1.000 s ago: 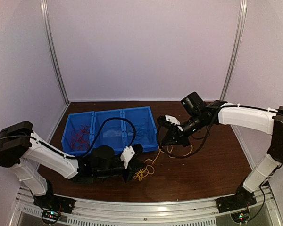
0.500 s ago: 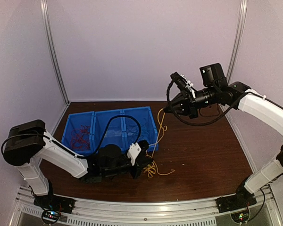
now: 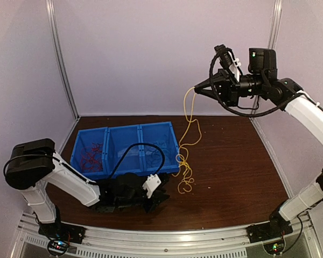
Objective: Untangle the cables
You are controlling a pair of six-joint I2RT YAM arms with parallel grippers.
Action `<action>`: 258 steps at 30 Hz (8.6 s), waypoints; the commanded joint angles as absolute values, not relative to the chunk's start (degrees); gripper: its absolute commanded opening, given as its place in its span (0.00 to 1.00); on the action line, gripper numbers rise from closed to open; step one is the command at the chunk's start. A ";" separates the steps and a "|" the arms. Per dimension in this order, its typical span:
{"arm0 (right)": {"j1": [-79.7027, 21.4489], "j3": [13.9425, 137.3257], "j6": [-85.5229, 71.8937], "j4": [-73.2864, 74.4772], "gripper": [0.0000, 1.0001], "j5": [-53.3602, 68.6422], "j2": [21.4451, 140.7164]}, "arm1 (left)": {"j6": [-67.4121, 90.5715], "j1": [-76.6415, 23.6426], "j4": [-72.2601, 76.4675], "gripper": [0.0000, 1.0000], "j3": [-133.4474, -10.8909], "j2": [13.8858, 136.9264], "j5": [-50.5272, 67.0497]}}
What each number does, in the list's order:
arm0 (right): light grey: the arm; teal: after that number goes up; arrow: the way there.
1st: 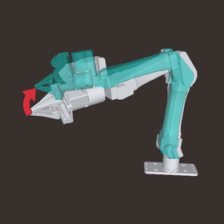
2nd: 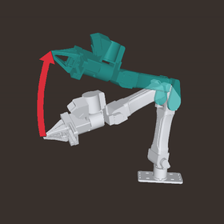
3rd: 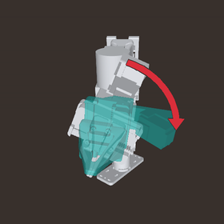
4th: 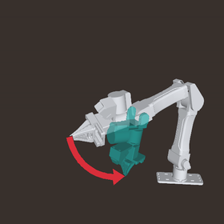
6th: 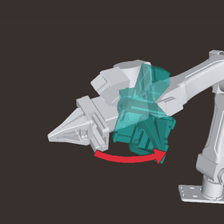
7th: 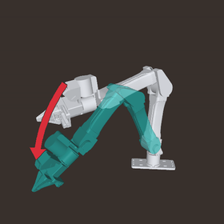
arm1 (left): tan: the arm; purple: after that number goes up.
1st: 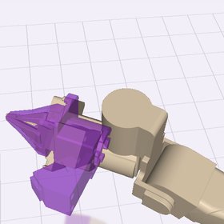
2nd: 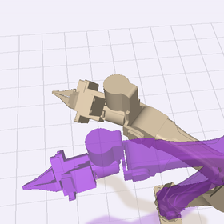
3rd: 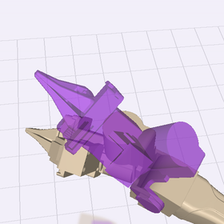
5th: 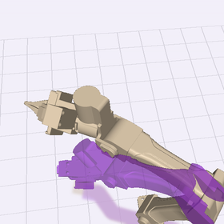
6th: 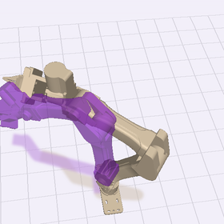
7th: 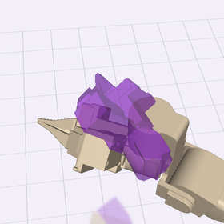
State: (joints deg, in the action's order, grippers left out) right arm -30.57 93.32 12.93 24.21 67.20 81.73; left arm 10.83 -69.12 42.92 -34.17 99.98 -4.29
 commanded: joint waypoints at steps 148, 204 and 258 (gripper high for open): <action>-10.49 78.69 9.35 12.08 0.00 69.99 72.25 | 7.34 -77.70 23.34 0.56 -37.27 65.20 -32.76; -10.04 73.24 25.87 34.34 0.53 72.71 63.99 | 11.76 -62.18 24.08 0.00 -80.54 97.27 11.09; 5.00 39.16 20.92 9.36 0.62 64.95 54.77 | -15.00 -49.99 -6.53 0.00 -120.92 86.90 -31.29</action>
State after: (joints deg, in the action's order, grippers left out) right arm 4.45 39.79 20.64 10.52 65.49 56.03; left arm -14.31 -50.78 -5.87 -120.84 85.41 -28.60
